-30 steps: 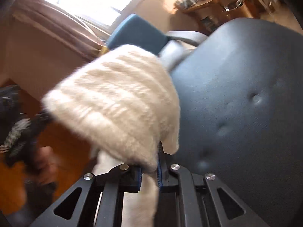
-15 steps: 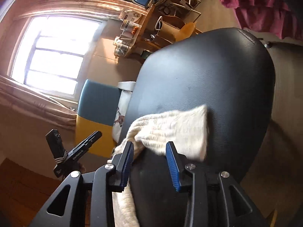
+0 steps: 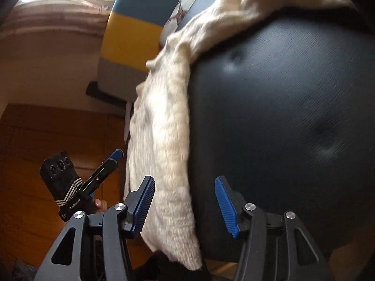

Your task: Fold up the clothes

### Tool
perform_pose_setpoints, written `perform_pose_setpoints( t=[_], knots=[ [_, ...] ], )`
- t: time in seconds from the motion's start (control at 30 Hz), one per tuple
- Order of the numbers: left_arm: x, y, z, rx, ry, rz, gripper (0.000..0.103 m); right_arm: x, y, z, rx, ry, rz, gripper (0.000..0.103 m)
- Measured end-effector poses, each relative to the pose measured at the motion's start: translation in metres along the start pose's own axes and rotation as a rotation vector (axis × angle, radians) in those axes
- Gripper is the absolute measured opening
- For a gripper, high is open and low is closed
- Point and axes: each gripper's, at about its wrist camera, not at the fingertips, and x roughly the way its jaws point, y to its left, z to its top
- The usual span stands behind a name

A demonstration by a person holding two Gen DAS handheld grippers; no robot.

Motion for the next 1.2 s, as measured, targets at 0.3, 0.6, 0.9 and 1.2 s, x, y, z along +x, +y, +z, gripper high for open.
perform_pose_setpoints(
  t=[0.3, 0.6, 0.9, 1.2],
  knots=[
    [-0.037, 0.016, -0.027, -0.114, 0.016, -0.16, 0.054, 0.05, 0.098, -0.074, -0.426, -0.048, -0.199, 0.057],
    [0.001, -0.033, 0.055, 0.132, 0.206, -0.154, 0.067, 0.123, 0.171, -0.141, -0.976, -0.095, -0.519, 0.057],
    [0.076, -0.048, 0.024, 0.375, 0.43, 0.183, 0.065, 0.166, 0.181, -0.177, -1.261, 0.003, -0.549, 0.057],
    [0.043, 0.081, -0.004, -0.236, 0.249, -0.173, 0.05, 0.038, 0.078, -0.063, -0.315, -0.029, -0.035, 0.056]
  ],
)
